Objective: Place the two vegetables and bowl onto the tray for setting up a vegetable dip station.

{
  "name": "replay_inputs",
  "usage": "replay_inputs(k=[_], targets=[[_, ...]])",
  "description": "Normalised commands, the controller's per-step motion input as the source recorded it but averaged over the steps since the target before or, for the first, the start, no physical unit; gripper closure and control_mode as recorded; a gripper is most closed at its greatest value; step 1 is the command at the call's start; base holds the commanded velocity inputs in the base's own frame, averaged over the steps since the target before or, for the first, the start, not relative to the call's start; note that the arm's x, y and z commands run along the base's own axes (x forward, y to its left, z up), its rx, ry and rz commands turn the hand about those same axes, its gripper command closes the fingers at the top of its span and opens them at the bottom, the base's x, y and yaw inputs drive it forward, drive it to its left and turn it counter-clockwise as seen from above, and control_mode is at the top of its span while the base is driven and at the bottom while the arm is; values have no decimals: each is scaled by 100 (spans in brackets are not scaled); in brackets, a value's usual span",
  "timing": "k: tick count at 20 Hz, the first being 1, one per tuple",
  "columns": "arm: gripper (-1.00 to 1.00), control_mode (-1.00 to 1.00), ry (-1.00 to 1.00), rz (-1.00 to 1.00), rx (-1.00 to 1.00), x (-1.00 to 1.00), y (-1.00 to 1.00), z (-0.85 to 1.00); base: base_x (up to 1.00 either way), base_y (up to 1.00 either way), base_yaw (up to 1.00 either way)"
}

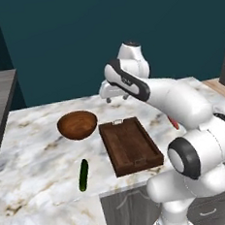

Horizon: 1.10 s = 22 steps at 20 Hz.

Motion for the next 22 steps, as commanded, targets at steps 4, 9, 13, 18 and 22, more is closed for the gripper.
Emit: replay_inputs(k=[4,9,13,18,22], targets=[[-100,-100,16,6,1,50,20,-20,0,0,0],[-100,-100,16,5,3,49,18,-19,0,0,0],[-100,-100,8,3,0,44,23,-20,0,0,0],[-100,-100,1,0,0,38,25,-23,0,0,0],[-100,-100,0,0,0,34,17,-25,0,0,0]])
